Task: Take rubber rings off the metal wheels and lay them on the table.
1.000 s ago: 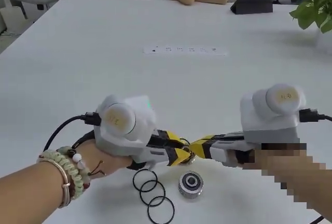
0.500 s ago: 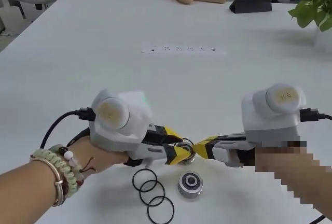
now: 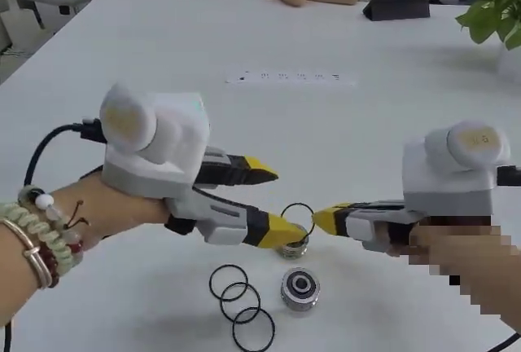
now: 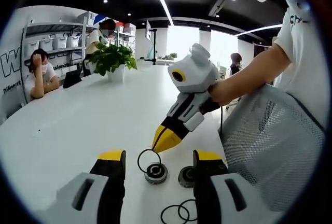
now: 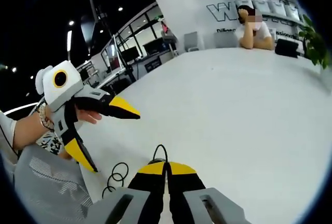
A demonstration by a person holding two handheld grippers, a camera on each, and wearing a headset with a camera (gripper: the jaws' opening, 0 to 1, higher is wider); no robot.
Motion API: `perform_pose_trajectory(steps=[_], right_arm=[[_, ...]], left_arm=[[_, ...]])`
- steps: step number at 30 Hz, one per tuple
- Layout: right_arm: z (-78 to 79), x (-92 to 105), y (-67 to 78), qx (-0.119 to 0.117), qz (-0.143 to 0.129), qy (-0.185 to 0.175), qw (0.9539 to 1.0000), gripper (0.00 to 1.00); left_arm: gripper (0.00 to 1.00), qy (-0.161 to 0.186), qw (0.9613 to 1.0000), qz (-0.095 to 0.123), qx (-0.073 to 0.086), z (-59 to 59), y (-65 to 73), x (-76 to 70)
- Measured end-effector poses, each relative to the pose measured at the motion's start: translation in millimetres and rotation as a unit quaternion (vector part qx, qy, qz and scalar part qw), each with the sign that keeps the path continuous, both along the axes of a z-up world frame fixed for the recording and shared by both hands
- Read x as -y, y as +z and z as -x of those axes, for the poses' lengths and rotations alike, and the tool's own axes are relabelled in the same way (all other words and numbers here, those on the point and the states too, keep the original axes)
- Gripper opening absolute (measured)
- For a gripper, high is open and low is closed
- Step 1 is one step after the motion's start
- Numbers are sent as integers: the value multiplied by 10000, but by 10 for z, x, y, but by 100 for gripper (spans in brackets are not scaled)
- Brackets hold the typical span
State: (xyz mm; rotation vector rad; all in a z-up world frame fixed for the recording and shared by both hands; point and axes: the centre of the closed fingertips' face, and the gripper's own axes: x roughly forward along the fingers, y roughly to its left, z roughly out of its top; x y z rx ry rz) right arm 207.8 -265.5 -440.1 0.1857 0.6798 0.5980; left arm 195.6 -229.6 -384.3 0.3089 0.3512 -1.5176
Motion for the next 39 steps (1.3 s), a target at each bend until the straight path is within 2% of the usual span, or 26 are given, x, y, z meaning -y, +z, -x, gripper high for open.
perform_pose_trajectory(steps=[6, 12, 16, 20, 23, 25, 29, 31, 32, 39], right_arm=[[0, -13, 113, 107, -125, -14, 9999, 0], [-16, -3, 212, 222, -203, -32, 9995, 0], [9, -6, 290, 308, -224, -27, 9993, 0], [15, -17, 353, 353, -310, -24, 9989, 0], [29, -29, 411, 399, -369, -11, 9985, 0], [36, -44, 453, 416, -457, 0, 9981, 0], [37, -59, 495, 444, -525, 3, 9976, 0], [46, -72, 518, 442, -580, 16, 9973, 0], [50, -78, 526, 443, -597, 26, 9972, 0], [91, -124, 567, 494, -602, 185, 9968, 0]], left_arm=[[60, -84, 9996, -2, 258, 45, 250, -175], [65, -28, 9986, -80, 522, 83, 396, -431], [68, 152, 9973, -90, 709, 77, 498, -630], [69, 391, 9960, -111, 799, 69, 564, -823], [71, 620, 9945, -118, 838, 117, 584, -1033], [73, 840, 9934, -68, 775, 142, 586, -1163], [78, 1050, 9916, 59, 751, 243, 578, -1357], [79, 1090, 9915, 54, 702, 284, 555, -1419], [79, 1189, 9908, 43, 638, 333, 516, -1504], [85, 1445, 9885, 47, 440, 477, 381, -1624]])
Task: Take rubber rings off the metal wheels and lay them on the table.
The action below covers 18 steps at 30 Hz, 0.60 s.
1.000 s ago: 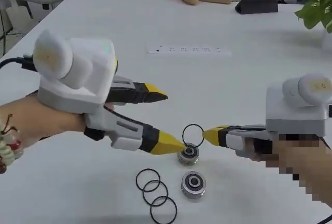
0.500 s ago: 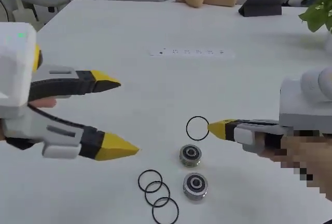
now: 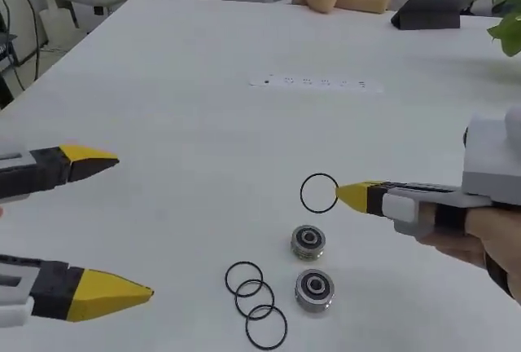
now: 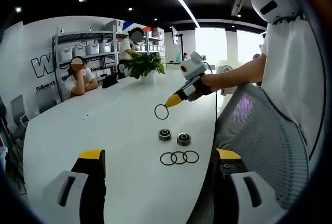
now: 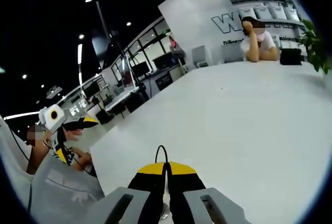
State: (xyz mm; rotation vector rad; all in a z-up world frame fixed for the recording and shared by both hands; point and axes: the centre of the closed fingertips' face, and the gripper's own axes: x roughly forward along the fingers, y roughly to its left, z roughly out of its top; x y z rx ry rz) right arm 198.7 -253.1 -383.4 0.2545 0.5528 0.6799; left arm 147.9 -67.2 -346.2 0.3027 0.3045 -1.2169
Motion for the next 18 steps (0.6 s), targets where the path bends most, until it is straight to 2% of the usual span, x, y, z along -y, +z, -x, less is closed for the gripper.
perform_pose_trajectory(steps=[1, 6, 9, 15, 18], right_arm=[[3, -4, 7, 13, -7, 12, 10000, 0], [68, -135, 182, 428, -96, 423, 9981, 0], [112, -211, 250, 523, -181, 607, 9966, 0], [230, -355, 298, 513, -347, 1041, 9926, 0], [313, -435, 288, 398, -443, 1309, 9896, 0]], left_arm=[[86, 25, 10000, 9, -12, 11, -14, -3], [88, 136, 9997, 100, -162, 74, -105, 51], [90, 125, 9995, 155, -255, 119, -154, 95], [91, 132, 9991, 96, -389, 168, -258, 123], [91, 149, 9987, 144, -456, 182, -277, 133]])
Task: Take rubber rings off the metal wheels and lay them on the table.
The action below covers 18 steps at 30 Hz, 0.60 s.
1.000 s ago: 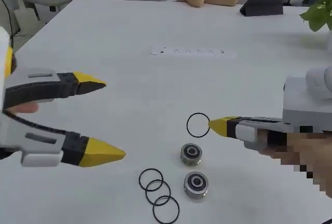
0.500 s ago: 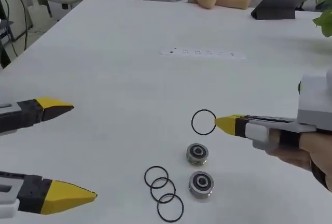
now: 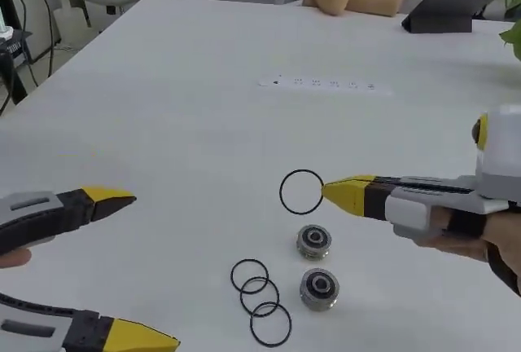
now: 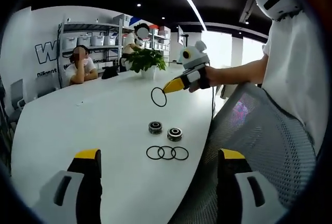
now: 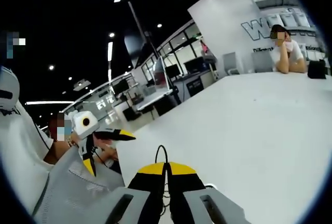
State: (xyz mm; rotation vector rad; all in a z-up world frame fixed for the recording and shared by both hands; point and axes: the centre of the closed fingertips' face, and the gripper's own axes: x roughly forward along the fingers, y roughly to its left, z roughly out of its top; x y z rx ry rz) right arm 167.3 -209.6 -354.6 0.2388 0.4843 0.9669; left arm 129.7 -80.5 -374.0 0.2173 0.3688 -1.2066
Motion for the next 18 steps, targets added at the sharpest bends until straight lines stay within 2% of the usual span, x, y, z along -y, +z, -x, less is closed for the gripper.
perform_pose_trajectory(steps=[2, 3, 6, 9, 11, 18], right_arm=[[48, -47, -65, -64, 102, 161, 9998, 0], [112, -77, -127, -172, 212, 345, 9990, 0], [197, -141, -209, -237, 365, 605, 9972, 0], [306, -205, -326, -484, 475, 889, 9937, 0], [348, -210, -412, -521, 658, 994, 9915, 0], [489, -226, -615, -779, 993, 1319, 9832, 0]], left_arm=[[91, -4, 10000, -33, -40, 6, -28, 6], [91, -11, 10000, -56, -53, 9, -41, 9], [91, -17, 10000, -54, -66, 10, -45, 21], [91, -22, 10000, -21, -91, 15, -44, 39], [91, -29, 9999, -25, -100, 19, -51, 50], [91, -54, 9999, -40, -150, 41, -85, 61]])
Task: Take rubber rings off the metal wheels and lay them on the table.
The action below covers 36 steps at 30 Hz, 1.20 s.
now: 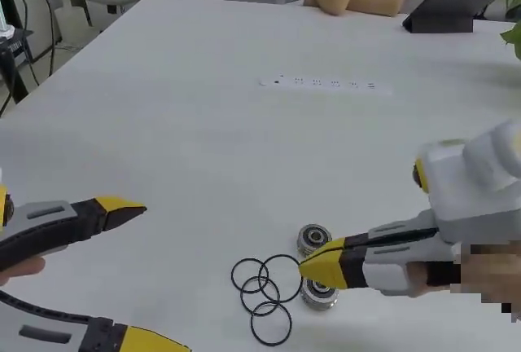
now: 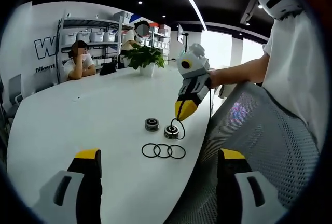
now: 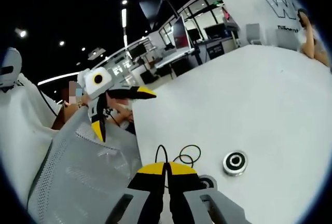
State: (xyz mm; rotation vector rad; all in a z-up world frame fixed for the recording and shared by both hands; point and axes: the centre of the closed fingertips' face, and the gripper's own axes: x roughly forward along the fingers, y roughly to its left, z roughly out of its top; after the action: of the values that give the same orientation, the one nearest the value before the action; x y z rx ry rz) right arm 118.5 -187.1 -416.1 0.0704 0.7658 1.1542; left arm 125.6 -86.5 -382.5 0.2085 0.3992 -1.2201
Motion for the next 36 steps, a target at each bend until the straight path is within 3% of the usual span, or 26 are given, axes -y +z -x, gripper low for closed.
perform_pose_trajectory(steps=[4, 16, 36], right_arm=[[86, 1, -154, -165, 326, 176, 9992, 0], [174, 22, -399, -372, 799, 357, 9955, 0], [184, 29, -592, -199, 1293, 465, 9903, 0]], left_arm=[[91, 14, 10000, -14, -21, 5, -15, -10], [91, 54, 9999, -59, -90, 31, -71, -48], [91, 69, 9997, -160, -197, 67, -146, -50]])
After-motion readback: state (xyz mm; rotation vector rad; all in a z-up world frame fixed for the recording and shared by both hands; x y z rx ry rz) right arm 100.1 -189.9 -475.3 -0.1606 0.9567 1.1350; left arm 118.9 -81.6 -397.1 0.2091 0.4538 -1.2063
